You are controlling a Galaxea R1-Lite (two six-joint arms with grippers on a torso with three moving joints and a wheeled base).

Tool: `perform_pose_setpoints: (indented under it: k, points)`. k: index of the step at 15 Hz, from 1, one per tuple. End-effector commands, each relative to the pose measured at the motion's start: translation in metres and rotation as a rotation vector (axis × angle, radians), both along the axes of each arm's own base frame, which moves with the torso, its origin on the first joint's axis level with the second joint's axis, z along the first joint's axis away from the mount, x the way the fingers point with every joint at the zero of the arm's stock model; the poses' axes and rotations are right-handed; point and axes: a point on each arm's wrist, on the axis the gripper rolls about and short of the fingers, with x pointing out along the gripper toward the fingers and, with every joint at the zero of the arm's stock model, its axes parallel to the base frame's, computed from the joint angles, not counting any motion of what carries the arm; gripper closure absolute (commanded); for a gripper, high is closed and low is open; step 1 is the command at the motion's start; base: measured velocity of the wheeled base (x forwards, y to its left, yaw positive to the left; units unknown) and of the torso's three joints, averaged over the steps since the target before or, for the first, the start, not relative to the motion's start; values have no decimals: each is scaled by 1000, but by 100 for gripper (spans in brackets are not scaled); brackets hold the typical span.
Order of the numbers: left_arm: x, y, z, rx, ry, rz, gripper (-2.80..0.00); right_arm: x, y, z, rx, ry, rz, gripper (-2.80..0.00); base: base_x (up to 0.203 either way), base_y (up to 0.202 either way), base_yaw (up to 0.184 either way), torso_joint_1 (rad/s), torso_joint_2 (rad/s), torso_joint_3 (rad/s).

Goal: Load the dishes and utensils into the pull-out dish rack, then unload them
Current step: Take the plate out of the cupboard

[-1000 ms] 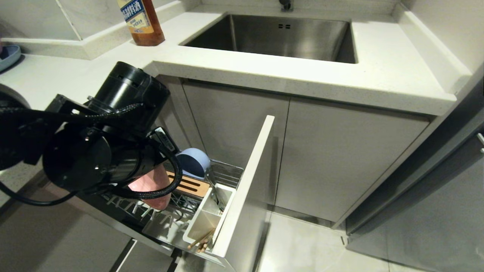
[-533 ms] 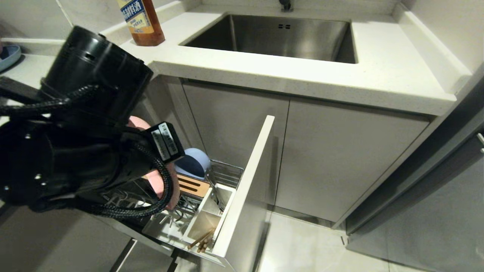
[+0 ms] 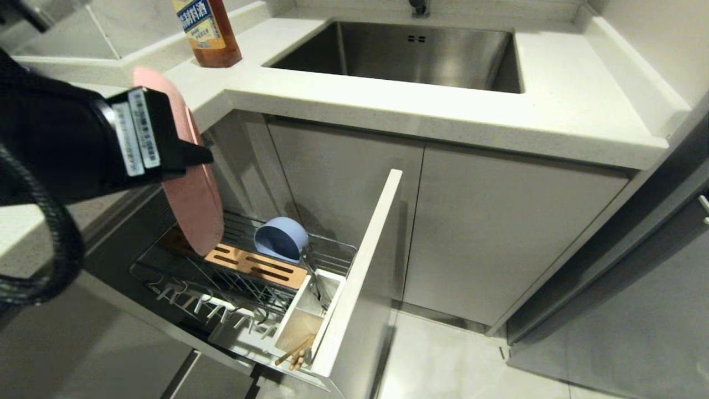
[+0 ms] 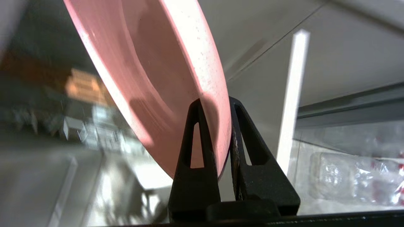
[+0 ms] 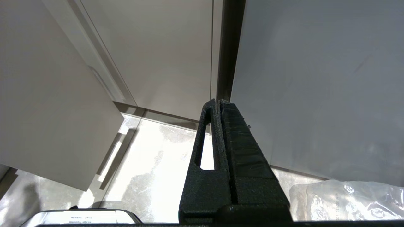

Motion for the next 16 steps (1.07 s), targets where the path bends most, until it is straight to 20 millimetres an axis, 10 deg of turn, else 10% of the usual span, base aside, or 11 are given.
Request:
perform_pose_setpoints:
  k: [1,16]
  points:
    - [-13,12,16,-4,-61,-32,0,0,0,0,0,2,1,0,0,0,0,0,0,0]
    - [-23,91,51,457,-46,326,0,0,0,0,0,1,0,0,0,0,0,0,0,0]
